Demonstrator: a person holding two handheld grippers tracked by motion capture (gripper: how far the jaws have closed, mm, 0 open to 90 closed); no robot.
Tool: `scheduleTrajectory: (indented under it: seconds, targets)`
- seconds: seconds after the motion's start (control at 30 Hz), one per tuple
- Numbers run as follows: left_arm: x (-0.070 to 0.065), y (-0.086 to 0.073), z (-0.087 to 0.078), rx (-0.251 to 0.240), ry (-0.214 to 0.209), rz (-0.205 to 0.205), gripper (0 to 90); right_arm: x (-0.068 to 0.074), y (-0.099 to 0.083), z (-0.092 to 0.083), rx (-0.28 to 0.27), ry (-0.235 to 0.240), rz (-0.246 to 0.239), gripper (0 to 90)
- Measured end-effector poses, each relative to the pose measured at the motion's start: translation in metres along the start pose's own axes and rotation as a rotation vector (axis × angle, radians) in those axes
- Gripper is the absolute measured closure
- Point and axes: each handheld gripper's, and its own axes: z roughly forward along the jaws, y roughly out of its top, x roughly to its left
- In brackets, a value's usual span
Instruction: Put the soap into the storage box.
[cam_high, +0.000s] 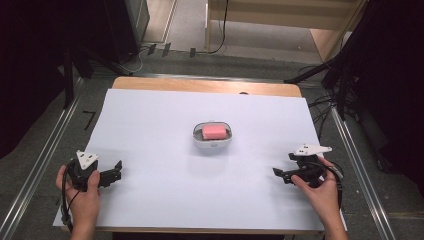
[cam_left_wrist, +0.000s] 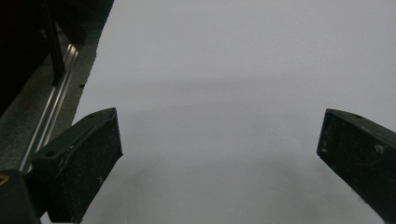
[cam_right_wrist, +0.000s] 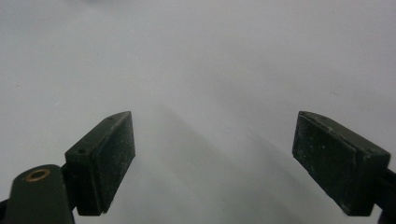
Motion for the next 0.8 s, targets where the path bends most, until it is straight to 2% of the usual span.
scheduleTrajectory:
  seconds: [0.23,0.43,0.57,0.8]
  targets:
    - [0.0,0.0,0.0,0.0,0.001,0.001,0.1,-0.005,-0.012,-0.01,-0.042,-0.022,0.036,13.6]
    - [0.0,0.0,0.0,0.001,0.003,0.001,0.1,-0.008,-0.025,-0.016,-0.082,-0.017,0.08,13.5]
    - [0.0,0.0,0.0,-0.001,0.003,0.004,0.1,-0.008,-0.035,-0.02,-0.09,-0.025,0.079,13.1]
    - [-0.001,0.0,0.0,0.0,0.004,0.005,0.1,-0.009,-0.052,-0.03,-0.119,-0.036,0.114,13.0]
